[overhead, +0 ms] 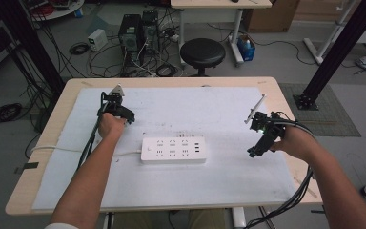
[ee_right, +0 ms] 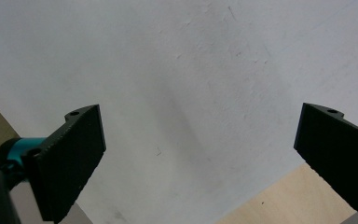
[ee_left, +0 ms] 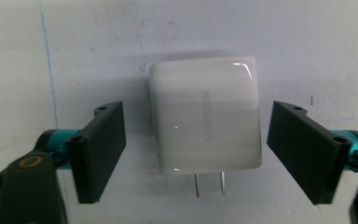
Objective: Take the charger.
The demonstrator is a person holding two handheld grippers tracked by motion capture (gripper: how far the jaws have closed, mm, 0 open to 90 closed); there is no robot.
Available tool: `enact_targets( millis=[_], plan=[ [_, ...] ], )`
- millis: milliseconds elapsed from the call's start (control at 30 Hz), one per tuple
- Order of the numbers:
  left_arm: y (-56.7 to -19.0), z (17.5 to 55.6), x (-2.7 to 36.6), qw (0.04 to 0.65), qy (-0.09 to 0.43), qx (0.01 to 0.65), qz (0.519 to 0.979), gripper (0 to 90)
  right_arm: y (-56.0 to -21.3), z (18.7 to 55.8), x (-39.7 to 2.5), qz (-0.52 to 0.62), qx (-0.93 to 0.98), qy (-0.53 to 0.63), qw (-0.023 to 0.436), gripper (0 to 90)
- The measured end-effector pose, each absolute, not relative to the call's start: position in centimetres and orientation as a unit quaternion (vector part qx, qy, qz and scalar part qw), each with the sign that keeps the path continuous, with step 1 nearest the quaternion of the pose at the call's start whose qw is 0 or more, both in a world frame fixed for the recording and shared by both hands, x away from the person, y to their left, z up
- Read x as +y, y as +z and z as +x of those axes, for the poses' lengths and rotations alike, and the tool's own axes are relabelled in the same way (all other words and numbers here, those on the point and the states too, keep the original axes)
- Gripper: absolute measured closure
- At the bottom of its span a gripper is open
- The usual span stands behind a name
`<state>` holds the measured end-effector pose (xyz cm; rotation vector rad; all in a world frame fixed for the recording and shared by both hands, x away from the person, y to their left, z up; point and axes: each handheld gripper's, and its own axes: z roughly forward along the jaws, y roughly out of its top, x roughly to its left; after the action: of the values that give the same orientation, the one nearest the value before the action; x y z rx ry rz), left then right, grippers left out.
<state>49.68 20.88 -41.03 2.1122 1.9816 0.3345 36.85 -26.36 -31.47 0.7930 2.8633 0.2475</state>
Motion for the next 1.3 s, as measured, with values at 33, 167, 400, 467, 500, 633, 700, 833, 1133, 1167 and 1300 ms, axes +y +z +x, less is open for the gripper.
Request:
enact_targets(
  millis=[33,167,400,467,500,633,700,833,1133,1167,1300],
  plan=[
    [-41.0,49.7,20.9,0.115,0.112,0.675,0.72,24.1,-31.5,36.9,-26.4,0.262,0.958,0.081,0.079,1.3],
    [-41.2,49.7,21.2,0.123,0.107,0.675,0.719,30.3,-31.6,37.1,-26.3,0.266,0.957,0.083,0.077,1.3],
    [-41.2,49.6,21.2,0.135,0.106,0.667,0.725,41.2,-31.6,37.2,-26.3,0.27,0.957,0.081,0.075,1.3],
    [-41.1,49.5,21.2,0.134,0.111,0.659,0.731,42.3,-31.6,37.2,-26.4,0.269,0.957,0.083,0.076,1.3],
    [-41.1,49.4,21.2,0.135,0.11,0.659,0.732,42.4,-31.6,37.1,-26.4,0.272,0.956,0.082,0.078,1.3],
    [-40.8,49.1,21.1,0.141,0.118,0.649,0.738,42.4,-31.4,37.1,-26.6,0.275,0.954,0.085,0.083,1.3],
    [-40.3,48.9,21.2,0.148,0.119,0.64,0.744,42.4,-31.3,37.1,-26.7,0.28,0.952,0.088,0.084,1.3],
    [-39.1,48.1,21.3,0.158,0.131,0.614,0.762,42.4,-31.2,36.8,-26.8,0.283,0.951,0.092,0.089,1.3],
    [-35.8,45.6,21.7,0.206,0.143,0.566,0.785,42.5,-31.2,35.9,-26.4,0.281,0.95,0.095,0.095,1.3],
    [-35.5,45.3,21.8,0.21,0.142,0.559,0.789,42.5,-31.2,35.9,-26.4,0.281,0.95,0.095,0.095,1.3],
    [-34.3,43.9,21.8,0.233,0.134,0.519,0.811,42.5,-31.1,35.7,-26.2,0.273,0.952,0.1,0.098,1.3]
  ],
)
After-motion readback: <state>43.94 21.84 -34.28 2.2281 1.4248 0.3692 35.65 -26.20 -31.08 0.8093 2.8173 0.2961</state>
